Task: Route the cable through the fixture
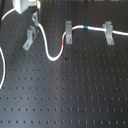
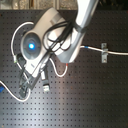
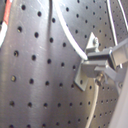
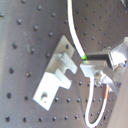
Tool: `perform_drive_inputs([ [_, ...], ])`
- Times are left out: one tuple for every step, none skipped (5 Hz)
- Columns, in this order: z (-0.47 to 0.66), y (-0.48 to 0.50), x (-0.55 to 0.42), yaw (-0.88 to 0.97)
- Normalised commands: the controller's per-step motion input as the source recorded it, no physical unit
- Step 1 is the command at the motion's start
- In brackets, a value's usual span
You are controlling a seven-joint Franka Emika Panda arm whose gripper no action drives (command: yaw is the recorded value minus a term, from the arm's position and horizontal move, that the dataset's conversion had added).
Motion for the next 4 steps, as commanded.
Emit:
perform_drive_inputs([
  [-0.02, 0.474, -0.332, -0.31],
  [0.08, 0.370, -0.189, -0.14],
  [0.23, 0.285, -0.132, 0.00],
  [0.28, 0.357, -0.223, 0.00],
])
